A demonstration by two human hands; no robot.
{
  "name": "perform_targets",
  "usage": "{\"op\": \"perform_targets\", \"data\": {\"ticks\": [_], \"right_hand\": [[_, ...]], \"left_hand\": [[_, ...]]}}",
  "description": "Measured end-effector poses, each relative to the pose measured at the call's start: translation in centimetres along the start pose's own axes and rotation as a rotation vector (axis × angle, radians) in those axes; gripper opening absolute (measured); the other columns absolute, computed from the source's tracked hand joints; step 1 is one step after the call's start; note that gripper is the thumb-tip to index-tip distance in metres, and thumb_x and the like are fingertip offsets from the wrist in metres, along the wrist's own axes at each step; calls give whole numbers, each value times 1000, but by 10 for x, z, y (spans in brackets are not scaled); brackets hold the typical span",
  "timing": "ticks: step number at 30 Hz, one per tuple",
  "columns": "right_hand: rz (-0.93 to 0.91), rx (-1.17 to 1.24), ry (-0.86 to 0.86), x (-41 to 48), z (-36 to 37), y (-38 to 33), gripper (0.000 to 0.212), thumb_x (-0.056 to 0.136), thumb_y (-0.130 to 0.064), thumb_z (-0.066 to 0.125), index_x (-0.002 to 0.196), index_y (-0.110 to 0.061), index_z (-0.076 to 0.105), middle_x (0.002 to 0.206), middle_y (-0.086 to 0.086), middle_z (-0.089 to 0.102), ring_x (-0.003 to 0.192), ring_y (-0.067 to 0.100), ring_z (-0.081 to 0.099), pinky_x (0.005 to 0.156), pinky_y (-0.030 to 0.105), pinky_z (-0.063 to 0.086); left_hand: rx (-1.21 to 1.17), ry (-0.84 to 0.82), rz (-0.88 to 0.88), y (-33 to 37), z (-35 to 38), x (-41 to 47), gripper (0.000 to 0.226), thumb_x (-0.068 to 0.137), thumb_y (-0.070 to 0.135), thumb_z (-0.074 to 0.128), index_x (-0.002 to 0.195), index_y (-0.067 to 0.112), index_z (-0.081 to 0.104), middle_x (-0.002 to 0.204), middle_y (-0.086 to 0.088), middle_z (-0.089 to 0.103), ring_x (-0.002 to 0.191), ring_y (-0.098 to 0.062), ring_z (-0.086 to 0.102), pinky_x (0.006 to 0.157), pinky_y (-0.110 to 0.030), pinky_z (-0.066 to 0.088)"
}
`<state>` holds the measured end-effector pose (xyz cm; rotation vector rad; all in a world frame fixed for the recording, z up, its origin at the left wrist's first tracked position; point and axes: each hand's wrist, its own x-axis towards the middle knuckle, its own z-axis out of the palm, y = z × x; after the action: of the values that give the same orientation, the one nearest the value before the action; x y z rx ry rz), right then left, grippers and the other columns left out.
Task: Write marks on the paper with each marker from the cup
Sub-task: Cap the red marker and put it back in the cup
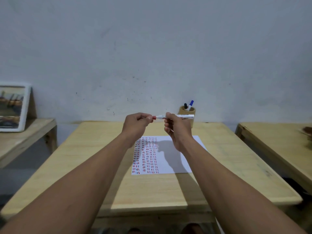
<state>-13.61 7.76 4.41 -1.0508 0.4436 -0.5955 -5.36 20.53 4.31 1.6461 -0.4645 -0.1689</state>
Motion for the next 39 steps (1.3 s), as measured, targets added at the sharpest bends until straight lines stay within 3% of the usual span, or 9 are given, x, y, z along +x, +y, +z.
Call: {"op": "perform_targets", "data": {"ticks": [5,14,16,18,19,23,27,31,39], "right_hand": [[-24,-2,-24,-1,-5,-6,13,92,-8,71,80,-7,65,65,5,61,51,9,55,48,17,50],[-3,90,19,-1,-11,-11,7,95,-7,70,92,-1,67,74,7,64,61,11,63,57,19,59],[-39,111,101,-1,-6,-13,28,93,-2,71,119,4,60,78,11,65,61,13,65,61,22,62],[-109,63,139,2,-6,-12,75,93,-1,68,152,-16,25,82,13,67,60,15,64,63,24,61],[-148,-2,136,1,-6,-13,78,94,-2,66,153,-23,19,85,15,68,59,17,62,64,25,60],[-215,-374,106,-1,-11,-21,17,96,-8,54,111,-5,63,95,18,68,58,17,61,61,32,62],[-258,-692,82,4,-24,-34,15,94,-6,51,104,-11,61,89,13,69,58,17,62,46,24,53],[-315,-800,106,21,-37,-42,13,99,-19,55,103,-8,61,104,20,69,52,15,60,35,19,45],[-403,-848,177,63,-60,-62,24,97,-35,61,102,-16,75,80,-2,66,74,19,59,67,28,41]], "left_hand": [[-36,-50,-17,12,9,-8,11,96,21,65,93,20,75,102,-3,76,93,-16,60,76,-32,50],[-10,-43,41,19,22,-9,14,93,24,68,98,15,77,91,6,77,84,-5,64,87,-33,51],[26,-16,96,20,27,-10,11,92,23,69,94,17,78,82,12,75,75,-3,62,75,-26,49],[76,43,151,23,33,-11,10,91,23,69,92,19,78,77,14,74,72,-6,61,68,-22,43],[92,71,171,25,36,-12,10,91,24,68,92,20,78,76,15,73,72,-5,62,66,-21,41],[125,132,207,37,43,-9,12,91,23,67,84,28,76,78,13,74,79,-11,65,67,-19,45],[163,85,258,49,53,1,13,90,25,67,82,27,78,84,9,78,89,-14,69,78,-25,49],[208,54,286,57,66,14,21,95,31,59,93,26,79,87,9,77,78,-15,66,70,-24,47],[326,60,216,22,100,50,32,100,28,51,127,19,64,108,2,69,99,-15,62,83,-23,39]]}}
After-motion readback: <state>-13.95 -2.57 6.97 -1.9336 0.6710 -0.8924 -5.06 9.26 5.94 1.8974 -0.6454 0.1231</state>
